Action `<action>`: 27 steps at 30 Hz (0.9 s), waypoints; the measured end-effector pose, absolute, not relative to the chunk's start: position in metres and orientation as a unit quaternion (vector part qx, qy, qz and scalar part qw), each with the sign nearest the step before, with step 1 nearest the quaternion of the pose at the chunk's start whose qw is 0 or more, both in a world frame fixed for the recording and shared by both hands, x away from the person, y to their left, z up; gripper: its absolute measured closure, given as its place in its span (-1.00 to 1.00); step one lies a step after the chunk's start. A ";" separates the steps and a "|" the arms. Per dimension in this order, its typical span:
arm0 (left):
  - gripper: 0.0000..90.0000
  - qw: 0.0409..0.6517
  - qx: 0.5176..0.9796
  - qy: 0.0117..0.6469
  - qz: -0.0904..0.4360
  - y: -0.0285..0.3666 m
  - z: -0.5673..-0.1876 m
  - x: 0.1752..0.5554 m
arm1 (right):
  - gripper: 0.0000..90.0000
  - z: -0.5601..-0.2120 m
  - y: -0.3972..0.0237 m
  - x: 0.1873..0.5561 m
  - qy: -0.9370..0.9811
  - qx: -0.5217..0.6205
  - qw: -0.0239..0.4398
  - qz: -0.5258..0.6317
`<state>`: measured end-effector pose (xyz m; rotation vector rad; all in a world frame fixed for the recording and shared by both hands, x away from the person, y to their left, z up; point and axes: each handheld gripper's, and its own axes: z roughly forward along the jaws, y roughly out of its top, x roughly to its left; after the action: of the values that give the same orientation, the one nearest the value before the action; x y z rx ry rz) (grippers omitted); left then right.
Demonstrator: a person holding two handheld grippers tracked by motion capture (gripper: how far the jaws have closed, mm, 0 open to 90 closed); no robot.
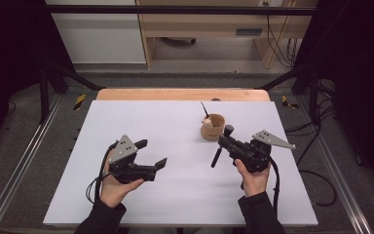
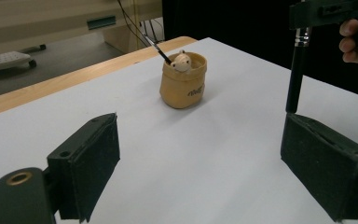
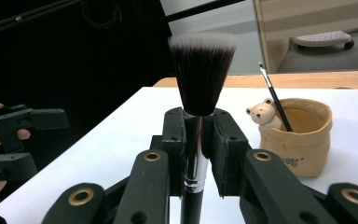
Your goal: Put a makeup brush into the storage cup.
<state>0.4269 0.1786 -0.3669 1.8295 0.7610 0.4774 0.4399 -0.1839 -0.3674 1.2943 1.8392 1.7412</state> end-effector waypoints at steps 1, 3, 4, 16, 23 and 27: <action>-0.76 0.524 0.763 0.321 0.203 0.182 -0.367 0.426 | 0.72 -0.367 -0.185 0.440 0.640 0.450 0.149 0.605; -0.76 0.524 0.760 0.325 0.205 0.190 -0.368 0.426 | 0.72 -0.367 -0.186 0.439 0.642 0.448 0.154 0.603; -0.76 0.524 0.759 0.327 0.207 0.193 -0.368 0.426 | 0.72 -0.367 -0.186 0.439 0.642 0.447 0.156 0.602; -0.77 0.516 0.747 0.355 0.222 0.232 -0.379 0.421 | 0.72 -0.364 -0.192 0.439 0.648 0.444 0.173 0.594; -0.78 0.508 0.744 0.368 0.229 0.248 -0.387 0.419 | 0.72 -0.363 -0.192 0.440 0.648 0.441 0.179 0.594; -0.79 0.505 0.741 0.375 0.234 0.256 -0.389 0.418 | 0.72 -0.363 -0.194 0.441 0.649 0.439 0.187 0.593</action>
<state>0.4183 0.2558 -0.3891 1.7887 0.9045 0.5655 0.4414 -0.1936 -0.3626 1.2373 1.8260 1.6693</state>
